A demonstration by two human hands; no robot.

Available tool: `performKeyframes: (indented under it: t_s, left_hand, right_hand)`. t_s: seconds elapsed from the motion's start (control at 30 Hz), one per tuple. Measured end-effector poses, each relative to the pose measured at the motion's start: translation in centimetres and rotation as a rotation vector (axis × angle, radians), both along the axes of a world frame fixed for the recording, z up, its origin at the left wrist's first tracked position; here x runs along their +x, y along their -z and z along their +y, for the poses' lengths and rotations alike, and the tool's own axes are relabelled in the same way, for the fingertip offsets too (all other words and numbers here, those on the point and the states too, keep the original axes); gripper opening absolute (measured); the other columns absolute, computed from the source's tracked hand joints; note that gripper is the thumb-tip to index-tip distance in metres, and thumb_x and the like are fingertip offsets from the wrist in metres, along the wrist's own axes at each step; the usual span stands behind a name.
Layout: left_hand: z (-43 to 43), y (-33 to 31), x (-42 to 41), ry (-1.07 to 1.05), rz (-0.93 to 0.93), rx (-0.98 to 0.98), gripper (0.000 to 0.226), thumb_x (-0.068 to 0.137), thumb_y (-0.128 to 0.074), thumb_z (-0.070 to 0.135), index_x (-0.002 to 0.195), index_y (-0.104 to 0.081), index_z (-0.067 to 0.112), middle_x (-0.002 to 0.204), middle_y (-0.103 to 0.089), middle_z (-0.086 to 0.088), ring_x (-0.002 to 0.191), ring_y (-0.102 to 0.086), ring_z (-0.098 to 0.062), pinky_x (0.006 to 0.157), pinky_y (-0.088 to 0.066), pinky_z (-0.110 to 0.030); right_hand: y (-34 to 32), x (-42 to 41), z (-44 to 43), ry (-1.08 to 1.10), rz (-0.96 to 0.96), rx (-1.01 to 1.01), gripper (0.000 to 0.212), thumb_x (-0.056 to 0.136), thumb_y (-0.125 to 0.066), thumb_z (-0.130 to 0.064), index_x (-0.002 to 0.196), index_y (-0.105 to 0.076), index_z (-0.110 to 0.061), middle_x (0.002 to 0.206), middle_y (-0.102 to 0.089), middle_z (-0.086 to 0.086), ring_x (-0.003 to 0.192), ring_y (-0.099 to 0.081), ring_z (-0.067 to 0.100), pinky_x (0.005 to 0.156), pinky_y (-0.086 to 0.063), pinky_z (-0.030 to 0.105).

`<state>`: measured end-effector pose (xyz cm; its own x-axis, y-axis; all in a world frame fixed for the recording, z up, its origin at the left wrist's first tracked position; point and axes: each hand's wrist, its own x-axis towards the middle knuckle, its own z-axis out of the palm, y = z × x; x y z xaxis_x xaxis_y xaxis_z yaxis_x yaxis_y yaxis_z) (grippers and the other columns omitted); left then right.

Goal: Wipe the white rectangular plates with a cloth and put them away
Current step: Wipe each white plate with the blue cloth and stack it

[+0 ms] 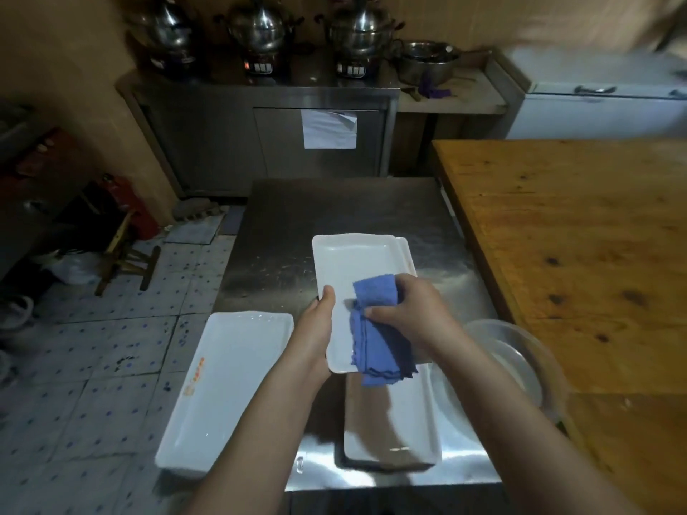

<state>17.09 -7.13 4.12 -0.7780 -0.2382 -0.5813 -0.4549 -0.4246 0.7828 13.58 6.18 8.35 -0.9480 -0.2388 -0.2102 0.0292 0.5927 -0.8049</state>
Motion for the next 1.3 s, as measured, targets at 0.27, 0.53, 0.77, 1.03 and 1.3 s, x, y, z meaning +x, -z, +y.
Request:
performKeyframes:
  t_s: [0.27, 0.53, 0.77, 1.03, 1.3]
  left_hand:
    - [0.3, -1.4, 4.7, -0.005, 0.083, 0.049, 0.028, 0.097, -0.039, 0.046, 0.092, -0.059, 0.026, 0.072, -0.072, 0.000, 0.061, -0.070, -0.020, 0.046, -0.053, -0.027]
    - [1.9, -1.8, 5.3, -0.059, 0.073, -0.032, 0.047, 0.092, -0.035, 0.057, 0.078, -0.061, 0.020, 0.066, -0.068, 0.001, 0.065, -0.065, -0.015, 0.050, -0.047, -0.024]
    - [2.1, -2.7, 4.4, -0.088, 0.003, -0.095, 0.051, 0.090, -0.036, 0.061, 0.080, -0.063, 0.019, 0.053, -0.068, 0.002, 0.049, -0.067, -0.017, 0.046, -0.053, -0.024]
    - [5.4, -3.4, 3.3, -0.061, -0.043, -0.084, 0.050, 0.090, -0.038, 0.062, 0.087, -0.068, 0.022, 0.068, -0.073, -0.001, 0.060, -0.071, -0.024, 0.048, -0.055, -0.032]
    - [5.5, -3.9, 3.3, -0.087, -0.072, -0.112, 0.055, 0.091, -0.037, 0.060, 0.090, -0.068, 0.014, 0.076, -0.074, -0.009, 0.065, -0.071, -0.028, 0.057, -0.058, -0.034]
  right_hand:
    - [1.5, 5.7, 0.8, -0.127, 0.513, 0.505, 0.056, 0.095, -0.049, -0.037, 0.143, -0.030, -0.016, 0.143, -0.037, 0.006, 0.130, -0.036, 0.020, 0.108, -0.032, 0.034]
    - [0.8, 8.3, -0.3, -0.531, 0.446, 0.426, 0.054, 0.102, -0.017, -0.036, 0.152, 0.001, -0.026, 0.159, 0.007, -0.011, 0.141, 0.018, 0.001, 0.107, 0.020, 0.026]
    - [0.5, 6.2, 3.9, -0.495, 0.437, 0.713, 0.054, 0.101, -0.012, -0.039, 0.151, 0.008, -0.029, 0.159, 0.011, -0.013, 0.144, 0.018, 0.009, 0.111, 0.018, 0.044]
    - [0.0, 1.5, 5.6, -0.233, 0.551, 0.823, 0.055, 0.100, -0.014, -0.029, 0.152, -0.006, -0.016, 0.161, 0.003, 0.001, 0.146, 0.014, 0.021, 0.113, 0.015, 0.044]
    - [1.1, 4.3, 6.9, -0.455, 0.485, 0.688, 0.061, 0.097, -0.009, -0.050, 0.152, 0.004, -0.024, 0.160, 0.008, -0.003, 0.146, 0.013, 0.019, 0.115, 0.011, 0.041]
